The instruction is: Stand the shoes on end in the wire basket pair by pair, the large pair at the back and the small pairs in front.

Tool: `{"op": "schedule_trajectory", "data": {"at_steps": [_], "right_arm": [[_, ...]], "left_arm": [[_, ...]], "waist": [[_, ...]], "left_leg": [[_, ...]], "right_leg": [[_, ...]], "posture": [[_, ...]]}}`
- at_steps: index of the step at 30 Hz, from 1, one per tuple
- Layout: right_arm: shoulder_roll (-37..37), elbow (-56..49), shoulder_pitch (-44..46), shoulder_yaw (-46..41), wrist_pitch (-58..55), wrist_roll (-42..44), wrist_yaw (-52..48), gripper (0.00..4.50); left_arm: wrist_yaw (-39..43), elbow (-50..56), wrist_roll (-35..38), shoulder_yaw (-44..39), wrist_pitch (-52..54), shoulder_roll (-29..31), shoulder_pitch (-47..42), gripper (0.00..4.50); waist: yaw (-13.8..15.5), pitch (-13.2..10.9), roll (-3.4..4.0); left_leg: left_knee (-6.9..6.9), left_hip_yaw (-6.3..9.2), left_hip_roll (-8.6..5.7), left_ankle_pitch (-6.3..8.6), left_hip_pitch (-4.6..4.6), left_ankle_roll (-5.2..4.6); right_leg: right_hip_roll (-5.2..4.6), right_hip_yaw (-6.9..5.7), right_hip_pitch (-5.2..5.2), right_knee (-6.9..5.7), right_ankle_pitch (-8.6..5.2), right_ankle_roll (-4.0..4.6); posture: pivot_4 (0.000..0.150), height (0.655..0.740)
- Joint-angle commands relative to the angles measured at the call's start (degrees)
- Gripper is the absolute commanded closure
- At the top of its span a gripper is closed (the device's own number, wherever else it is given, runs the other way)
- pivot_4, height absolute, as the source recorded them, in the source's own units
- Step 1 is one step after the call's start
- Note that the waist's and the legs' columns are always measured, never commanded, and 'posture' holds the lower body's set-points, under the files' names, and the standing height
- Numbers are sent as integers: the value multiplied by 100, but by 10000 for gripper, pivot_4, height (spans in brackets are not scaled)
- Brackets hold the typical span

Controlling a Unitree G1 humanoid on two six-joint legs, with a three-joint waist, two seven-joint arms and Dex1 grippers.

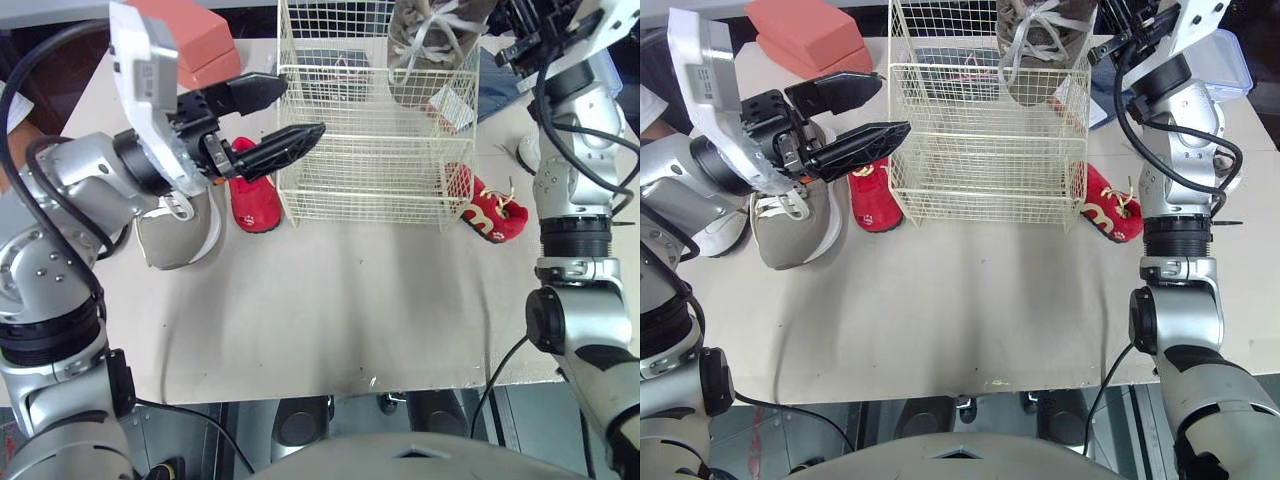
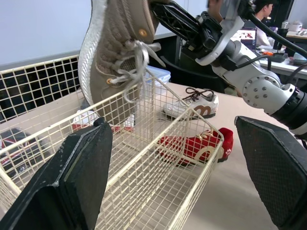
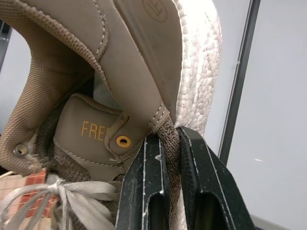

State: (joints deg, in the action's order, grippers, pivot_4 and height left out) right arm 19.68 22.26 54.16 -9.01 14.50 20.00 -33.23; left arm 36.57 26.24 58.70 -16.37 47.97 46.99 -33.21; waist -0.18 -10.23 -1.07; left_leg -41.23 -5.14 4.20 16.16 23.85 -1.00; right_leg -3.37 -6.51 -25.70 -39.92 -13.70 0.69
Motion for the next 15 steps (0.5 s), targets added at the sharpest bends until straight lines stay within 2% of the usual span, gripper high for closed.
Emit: {"op": "schedule_trajectory", "data": {"at_steps": [1,7,10,15], "right_arm": [[210,-11,148,-8,-106,-245,108,45000],[458,-255,-175,191,-1173,-479,217,45000],[430,-662,-388,205,-1896,-345,315,45000],[353,-1110,-690,153,-2451,-344,602,45000]], "left_arm": [[71,61,2,-141,-85,120,-51,829],[139,-4,-286,-203,-210,220,176,829],[200,-33,-393,-207,-256,248,244,829],[255,-32,-511,-215,-294,249,293,829]], "waist": [[0,0,0],[39,1,-1],[104,1,-2],[99,1,-1]], "left_leg": [[0,0,0,0,0,0],[-1,3,-1,0,-5,0],[-3,5,-1,0,-4,0],[-2,8,-3,0,2,0]], "right_leg": [[0,0,0,0,0,0],[-4,-5,3,-6,0,0],[-5,-7,4,-6,0,0],[-10,-12,4,-2,0,0]], "posture": [[1500,6860],[1500,6860],[1500,6860],[1500,6860]]}}
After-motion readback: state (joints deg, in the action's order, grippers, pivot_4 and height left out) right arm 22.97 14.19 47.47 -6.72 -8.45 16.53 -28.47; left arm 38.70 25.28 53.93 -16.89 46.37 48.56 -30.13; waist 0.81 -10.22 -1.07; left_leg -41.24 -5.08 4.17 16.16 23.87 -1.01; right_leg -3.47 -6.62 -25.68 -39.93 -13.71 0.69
